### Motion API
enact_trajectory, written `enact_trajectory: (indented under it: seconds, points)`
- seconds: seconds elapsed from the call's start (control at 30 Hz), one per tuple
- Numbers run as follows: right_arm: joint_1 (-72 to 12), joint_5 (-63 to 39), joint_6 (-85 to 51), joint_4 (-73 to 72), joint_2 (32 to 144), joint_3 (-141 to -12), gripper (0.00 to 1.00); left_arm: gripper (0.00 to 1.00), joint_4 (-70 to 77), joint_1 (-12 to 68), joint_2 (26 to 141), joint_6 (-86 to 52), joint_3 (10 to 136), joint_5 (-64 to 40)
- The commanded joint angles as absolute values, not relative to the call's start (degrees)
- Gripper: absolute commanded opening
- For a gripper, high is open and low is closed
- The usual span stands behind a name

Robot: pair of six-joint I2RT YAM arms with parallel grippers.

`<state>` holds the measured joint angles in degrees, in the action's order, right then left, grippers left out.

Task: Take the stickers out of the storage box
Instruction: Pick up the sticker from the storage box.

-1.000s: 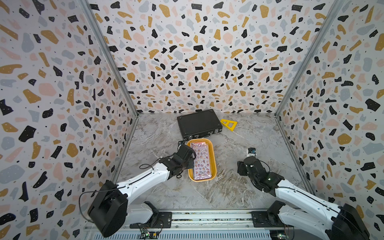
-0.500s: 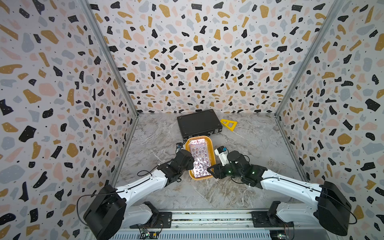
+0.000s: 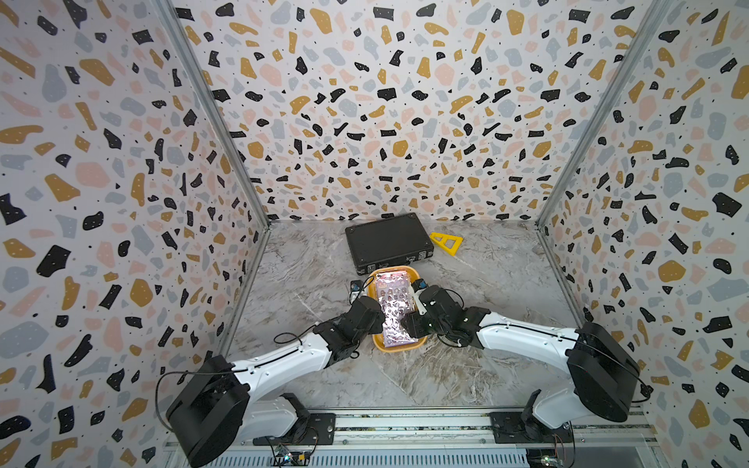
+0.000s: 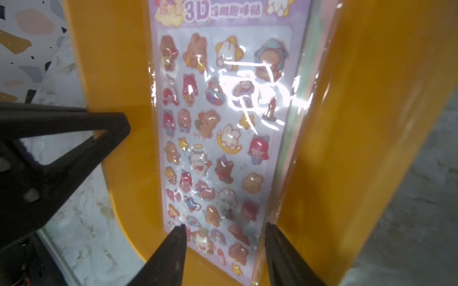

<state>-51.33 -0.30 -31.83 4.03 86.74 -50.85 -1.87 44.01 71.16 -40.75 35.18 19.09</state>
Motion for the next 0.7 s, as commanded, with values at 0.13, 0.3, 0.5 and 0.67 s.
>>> enact_trajectory:
  seconds: [0.13, 0.3, 0.5, 0.67]
  points:
    - [-50.9, 3.7, -30.7, 5.6, 87.8, -52.2, 0.59, 0.00, 0.0, 45.0, 70.7, -39.3, 35.8, 22.6]
    - [-49.9, -0.6, -32.1, 3.3, 89.5, -51.3, 0.60, 0.00, 0.1, 45.2, 70.7, -39.2, 35.7, 23.5]
    - [-48.3, -7.5, -33.0, -1.1, 90.6, -50.0, 0.59, 0.00, 0.3, 45.3, 71.1, -39.3, 35.8, 23.8]
    - [-47.2, -10.5, -33.8, -3.2, 88.3, -47.8, 0.55, 0.00, 0.4, 45.4, 71.5, -39.9, 35.7, 24.2]
